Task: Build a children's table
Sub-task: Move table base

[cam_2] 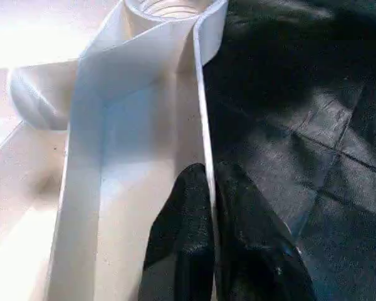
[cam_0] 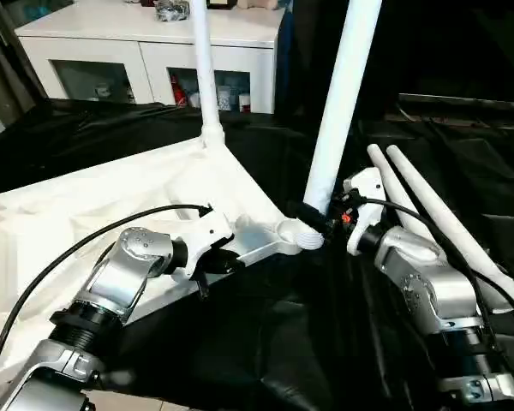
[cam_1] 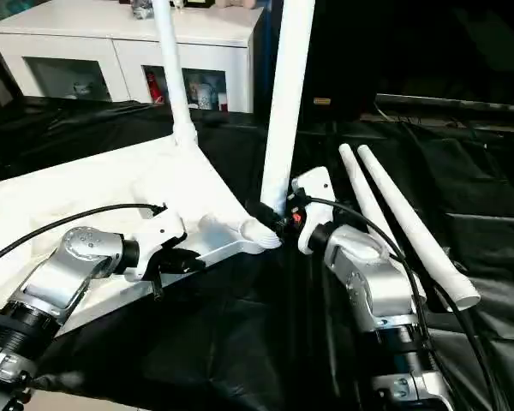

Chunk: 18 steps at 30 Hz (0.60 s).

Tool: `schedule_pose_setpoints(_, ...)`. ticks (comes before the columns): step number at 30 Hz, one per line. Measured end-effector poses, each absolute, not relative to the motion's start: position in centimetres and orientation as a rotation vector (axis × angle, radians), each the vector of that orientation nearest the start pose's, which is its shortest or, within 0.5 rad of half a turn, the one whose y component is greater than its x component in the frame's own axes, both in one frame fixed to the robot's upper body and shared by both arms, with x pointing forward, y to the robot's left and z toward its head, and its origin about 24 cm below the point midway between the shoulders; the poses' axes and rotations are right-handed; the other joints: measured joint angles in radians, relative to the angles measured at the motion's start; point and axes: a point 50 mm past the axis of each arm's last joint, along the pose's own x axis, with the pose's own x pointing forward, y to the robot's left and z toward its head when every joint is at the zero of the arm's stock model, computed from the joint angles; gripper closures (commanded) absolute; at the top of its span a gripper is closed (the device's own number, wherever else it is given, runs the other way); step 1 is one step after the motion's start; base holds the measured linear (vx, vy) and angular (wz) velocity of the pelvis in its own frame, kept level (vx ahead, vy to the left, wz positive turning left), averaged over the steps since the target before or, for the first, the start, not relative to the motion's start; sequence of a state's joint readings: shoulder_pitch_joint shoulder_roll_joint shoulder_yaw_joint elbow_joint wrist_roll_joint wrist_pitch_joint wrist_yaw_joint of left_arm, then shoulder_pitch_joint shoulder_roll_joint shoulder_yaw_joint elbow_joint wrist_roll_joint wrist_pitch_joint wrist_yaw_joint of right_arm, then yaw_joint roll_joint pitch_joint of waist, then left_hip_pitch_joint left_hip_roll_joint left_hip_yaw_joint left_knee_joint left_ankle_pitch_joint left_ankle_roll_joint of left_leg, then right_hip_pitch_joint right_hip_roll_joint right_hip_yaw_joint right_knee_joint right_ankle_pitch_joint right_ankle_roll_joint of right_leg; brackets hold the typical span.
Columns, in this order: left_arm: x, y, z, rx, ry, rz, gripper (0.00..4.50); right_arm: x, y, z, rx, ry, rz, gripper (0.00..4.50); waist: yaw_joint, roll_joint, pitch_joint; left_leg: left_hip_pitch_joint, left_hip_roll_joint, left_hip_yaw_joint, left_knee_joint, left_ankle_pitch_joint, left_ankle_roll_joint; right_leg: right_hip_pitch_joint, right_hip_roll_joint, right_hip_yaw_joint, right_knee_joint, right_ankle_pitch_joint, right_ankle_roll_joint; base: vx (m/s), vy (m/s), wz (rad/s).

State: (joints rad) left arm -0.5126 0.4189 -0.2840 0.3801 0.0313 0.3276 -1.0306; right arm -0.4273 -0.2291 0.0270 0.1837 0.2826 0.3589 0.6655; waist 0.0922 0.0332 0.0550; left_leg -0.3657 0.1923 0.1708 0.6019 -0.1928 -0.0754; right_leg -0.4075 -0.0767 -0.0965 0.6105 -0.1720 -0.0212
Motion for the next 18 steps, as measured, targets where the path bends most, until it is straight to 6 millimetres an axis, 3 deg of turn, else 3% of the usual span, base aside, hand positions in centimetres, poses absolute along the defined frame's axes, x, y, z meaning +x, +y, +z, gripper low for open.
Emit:
schedule_pose_setpoints(10,30.2,14.8,4.9,0.429,0.422,-1.150,4.50,33.0,-12.7,8.4,0.066,0.164,0.802,2.61,0.010,0.000,0.000,-0.002,0.000,0.000,-0.001,0.000,0.000,0.000,0.000,0.000,0.000,0.000,-0.002,0.000,0.000,0.00)
schedule_pose_setpoints(12,30.1,14.7,4.9,0.437,0.409,-1.154,3.92,33.1,-12.3,8.4,0.066,0.161,0.814,2.61,0.012,0.001,0.000,-0.001,0.000,0.000,-0.001,0.000,0.000,0.000,0.000,0.000,0.000,-0.001,-0.002,0.000,0.000,0.00)
schedule_pose_setpoints(15,30.0,14.4,5.0,0.430,0.375,-1.168,3.89,33.3,-12.1,8.3,0.073,0.167,0.827,2.61,0.017,-0.005,0.001,-0.002,0.000,0.000,-0.001,0.000,0.000,0.000,0.000,0.000,0.000,-0.001,-0.003,0.000,0.000,0.00)
schedule_pose_setpoints(18,30.1,14.5,5.1,0.440,0.363,-1.164,3.47,33.5,-12.0,8.3,0.074,0.165,0.842,2.61,0.017,-0.016,0.000,-0.002,0.000,0.001,-0.001,0.000,0.000,0.000,0.000,0.001,0.000,-0.001,-0.003,0.000,0.000,0.00)
